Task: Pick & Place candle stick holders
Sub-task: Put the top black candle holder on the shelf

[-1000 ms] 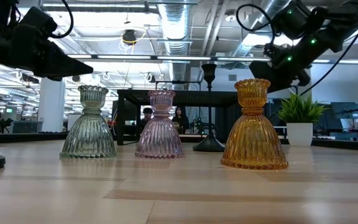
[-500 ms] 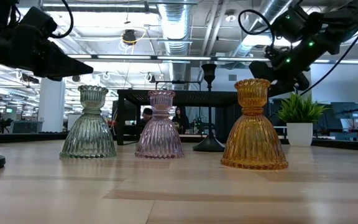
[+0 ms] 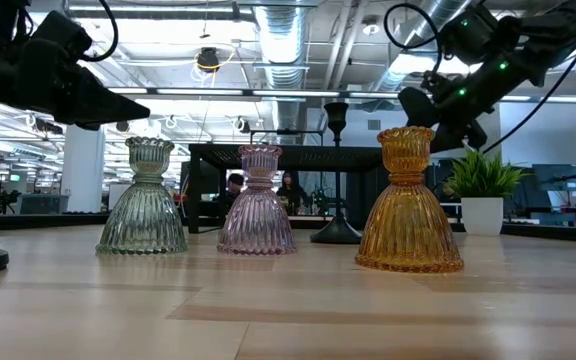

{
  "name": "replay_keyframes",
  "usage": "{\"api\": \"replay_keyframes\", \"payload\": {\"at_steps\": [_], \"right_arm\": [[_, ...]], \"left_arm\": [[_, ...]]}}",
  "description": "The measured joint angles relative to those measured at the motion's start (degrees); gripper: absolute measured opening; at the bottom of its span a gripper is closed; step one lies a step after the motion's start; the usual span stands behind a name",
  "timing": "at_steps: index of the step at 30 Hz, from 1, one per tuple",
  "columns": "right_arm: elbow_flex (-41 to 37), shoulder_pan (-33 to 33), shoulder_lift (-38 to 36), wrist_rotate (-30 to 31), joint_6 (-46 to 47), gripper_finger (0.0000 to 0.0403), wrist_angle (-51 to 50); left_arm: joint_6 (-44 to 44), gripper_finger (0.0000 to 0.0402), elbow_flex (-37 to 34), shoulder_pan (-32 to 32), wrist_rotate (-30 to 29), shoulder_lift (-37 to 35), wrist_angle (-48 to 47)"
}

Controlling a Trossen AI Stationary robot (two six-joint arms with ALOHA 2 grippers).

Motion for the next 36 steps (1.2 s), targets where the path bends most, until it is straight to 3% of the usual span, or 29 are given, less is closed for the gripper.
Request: {"api": "replay_keyframes", "payload": {"at_steps": [14, 22, 36], "right_arm": [[0.0, 0.6, 0.0, -2.5, 5.1, 0.0254, -12.7], [0.0, -1.8, 0.0, 3.7, 3.8, 0.0254, -11.2], [0.0, -4.0, 0.0, 6.4, -3.8, 0.0242, 0.9]], "left_arm": [[0.0, 0.0011, 0.0, 0.0, 0.0, 0.0, 0.0], [0.0, 0.0011, 0.0, 0.0, 0.0, 0.0, 0.0], [0.2, 0.0011, 0.0, 0.0, 0.0, 0.0, 0.0]]}}
